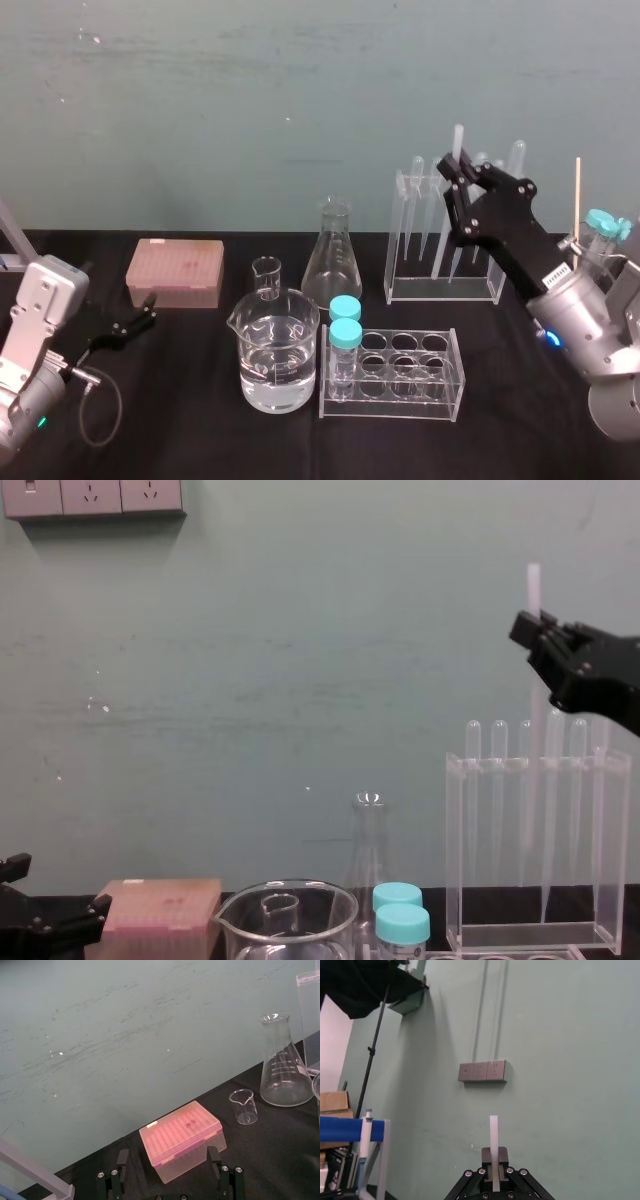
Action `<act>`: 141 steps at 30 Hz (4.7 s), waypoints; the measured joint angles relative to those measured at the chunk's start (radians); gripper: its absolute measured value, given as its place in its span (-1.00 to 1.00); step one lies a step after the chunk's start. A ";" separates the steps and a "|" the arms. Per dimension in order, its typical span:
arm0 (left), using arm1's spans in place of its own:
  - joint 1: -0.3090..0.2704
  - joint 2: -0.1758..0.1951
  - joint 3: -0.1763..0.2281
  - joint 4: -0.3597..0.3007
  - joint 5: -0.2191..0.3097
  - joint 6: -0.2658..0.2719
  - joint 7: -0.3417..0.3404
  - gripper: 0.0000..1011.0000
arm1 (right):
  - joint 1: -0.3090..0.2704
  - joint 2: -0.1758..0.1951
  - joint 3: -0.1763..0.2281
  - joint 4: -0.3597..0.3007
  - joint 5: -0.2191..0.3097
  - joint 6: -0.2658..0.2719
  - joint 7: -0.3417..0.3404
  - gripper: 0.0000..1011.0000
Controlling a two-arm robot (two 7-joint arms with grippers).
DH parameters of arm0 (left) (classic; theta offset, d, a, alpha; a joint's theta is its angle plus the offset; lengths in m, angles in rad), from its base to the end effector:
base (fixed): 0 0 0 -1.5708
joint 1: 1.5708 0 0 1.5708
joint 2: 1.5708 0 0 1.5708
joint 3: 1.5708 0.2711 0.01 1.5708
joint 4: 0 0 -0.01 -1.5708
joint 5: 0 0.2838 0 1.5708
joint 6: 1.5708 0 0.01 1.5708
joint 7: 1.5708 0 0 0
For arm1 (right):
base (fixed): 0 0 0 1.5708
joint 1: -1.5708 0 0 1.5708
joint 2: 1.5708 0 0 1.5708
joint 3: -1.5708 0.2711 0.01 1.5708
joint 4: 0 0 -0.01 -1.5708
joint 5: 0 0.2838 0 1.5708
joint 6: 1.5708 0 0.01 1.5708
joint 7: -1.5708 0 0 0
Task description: Pick up the stirring rod with one hand, then place it down.
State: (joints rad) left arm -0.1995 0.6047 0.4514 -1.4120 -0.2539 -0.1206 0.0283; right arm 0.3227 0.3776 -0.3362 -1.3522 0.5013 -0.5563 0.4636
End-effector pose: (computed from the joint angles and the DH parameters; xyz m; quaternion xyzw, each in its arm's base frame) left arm 0.3314 0.0785 -0.2823 0.1415 -0.1325 0.5799 0.7913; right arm 0.3754 -0.0373 -0.2443 0.1853 -0.1965 -0.4192 0.8668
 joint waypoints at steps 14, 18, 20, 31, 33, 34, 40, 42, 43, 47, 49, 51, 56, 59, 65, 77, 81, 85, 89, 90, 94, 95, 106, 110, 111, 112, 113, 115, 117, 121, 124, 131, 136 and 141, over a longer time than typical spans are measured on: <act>0.000 0.000 0.000 0.000 0.000 0.000 0.000 0.98 | -0.025 0.005 0.014 -0.003 0.004 0.063 -0.008 -0.87; 0.000 0.000 0.000 0.000 0.000 0.000 0.000 0.98 | -0.023 0.005 0.013 -0.002 0.004 0.058 -0.006 -0.87; 0.000 0.000 0.000 0.000 0.000 0.000 0.000 0.98 | -0.023 0.005 0.013 -0.002 0.005 0.057 -0.006 -0.87; 0.000 0.000 0.000 0.000 0.000 0.000 0.000 0.98 | -0.022 0.005 0.012 -0.001 0.006 0.053 -0.003 -0.87; 0.000 0.000 0.000 0.000 0.000 0.000 0.000 0.98 | -0.022 0.005 0.012 -0.001 0.006 0.052 -0.002 -0.87; 0.000 0.000 0.000 0.000 0.000 0.000 0.000 0.98 | -0.022 0.005 0.011 0.000 0.006 0.052 -0.002 -0.87; 0.000 0.000 0.000 0.000 0.000 0.000 0.000 0.98 | -0.021 0.005 0.011 0.000 0.006 0.051 -0.002 -0.87; 0.000 0.000 0.000 0.000 0.000 0.000 0.000 0.98 | -0.021 0.005 0.011 0.000 0.006 0.051 -0.002 -0.87; 0.000 0.000 0.000 0.000 0.000 0.000 0.000 0.98 | -0.021 0.005 0.011 0.000 0.006 0.051 -0.001 -0.87; 0.000 0.000 0.000 0.000 0.000 0.000 0.000 0.98 | -0.021 0.005 0.011 0.000 0.006 0.050 -0.001 -0.87; 0.000 0.000 0.000 0.000 0.000 0.000 0.000 0.98 | -0.021 0.005 0.011 0.000 0.006 0.050 -0.001 -0.87; 0.000 0.000 0.000 0.000 0.000 0.000 0.000 0.98 | -0.021 0.005 0.011 0.000 0.006 0.050 -0.001 -0.87; 0.000 0.000 0.000 0.000 0.000 0.000 0.000 0.98 | -0.021 0.005 0.011 0.000 0.006 0.050 -0.001 -0.87; 0.000 0.000 0.000 0.000 0.000 0.000 0.000 0.98 | -0.021 0.005 0.011 0.000 0.006 0.050 -0.001 -0.87; 0.000 0.000 0.000 0.000 0.000 0.000 0.000 0.98 | -0.021 0.005 0.011 0.000 0.006 0.050 -0.001 -0.87; 0.000 0.000 0.000 0.000 0.000 0.000 0.000 0.98 | -0.021 0.005 0.011 0.000 0.006 0.050 -0.001 -0.87; 0.000 0.000 0.000 0.000 0.000 0.000 0.000 0.98 | -0.021 0.005 0.011 0.000 0.006 0.050 -0.001 -0.87; 0.000 0.000 0.000 0.000 0.000 0.000 0.000 0.98 | -0.021 0.005 0.011 0.000 0.006 0.050 -0.001 -0.87; 0.000 0.000 0.000 0.000 0.000 0.000 0.000 0.98 | -0.021 0.005 0.011 0.000 0.006 0.050 -0.001 -0.87; 0.000 0.000 0.000 0.000 0.000 0.000 0.000 0.98 | -0.021 0.005 0.011 0.000 0.006 0.050 -0.001 -0.87; 0.000 0.000 0.000 0.000 0.000 0.000 0.000 0.98 | -0.021 0.005 0.011 0.000 0.006 0.050 -0.001 -0.87; 0.000 0.000 0.000 0.000 0.000 0.000 0.000 0.98 | -0.021 0.005 0.011 0.000 0.006 0.050 -0.001 -0.87; 0.000 0.000 0.000 0.000 0.000 0.000 0.000 0.98 | -0.021 0.005 0.011 0.000 0.006 0.050 -0.001 -0.87; 0.000 0.000 0.000 0.000 0.000 0.000 0.000 0.98 | -0.021 0.005 0.011 0.000 0.006 0.050 -0.001 -0.87; 0.000 0.000 0.000 0.000 0.000 0.000 0.000 0.98 | -0.021 0.005 0.011 0.000 0.006 0.050 -0.001 -0.87; 0.000 0.000 0.000 0.000 0.000 0.000 0.000 0.98 | -0.021 0.005 0.011 0.000 0.006 0.050 -0.001 -0.87; 0.000 0.000 0.000 0.000 0.000 0.000 0.000 0.98 | -0.021 0.005 0.011 0.000 0.006 0.050 -0.001 -0.87; 0.000 0.000 0.000 0.000 0.000 0.000 0.000 0.98 | -0.021 0.005 0.011 0.000 0.006 0.050 -0.001 -0.87; 0.000 0.000 0.000 0.000 0.000 0.000 0.000 0.98 | -0.021 0.005 0.011 0.000 0.006 0.050 -0.001 -0.87; 0.000 0.000 0.000 0.000 0.000 0.000 0.000 0.98 | -0.021 0.005 0.011 0.000 0.006 0.050 -0.001 -0.87; 0.000 0.000 0.000 0.000 0.000 0.000 0.000 0.98 | -0.021 0.005 0.011 0.000 0.006 0.050 -0.001 -0.87; 0.000 0.000 0.000 0.000 0.000 0.000 0.000 0.98 | -0.021 0.005 0.011 0.000 0.006 0.050 -0.001 -0.87; 0.000 0.000 0.000 0.000 0.000 0.000 0.000 0.98 | -0.021 0.005 0.011 0.000 0.006 0.050 -0.001 -0.87; 0.000 0.000 0.000 0.000 0.000 0.000 0.000 0.98 | -0.021 0.005 0.011 0.000 0.006 0.050 -0.001 -0.87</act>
State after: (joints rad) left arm -0.1995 0.6047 0.4514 -1.4120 -0.2539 -0.1205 0.0283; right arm 0.3019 0.3826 -0.3247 -1.3526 0.5075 -0.5064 0.4627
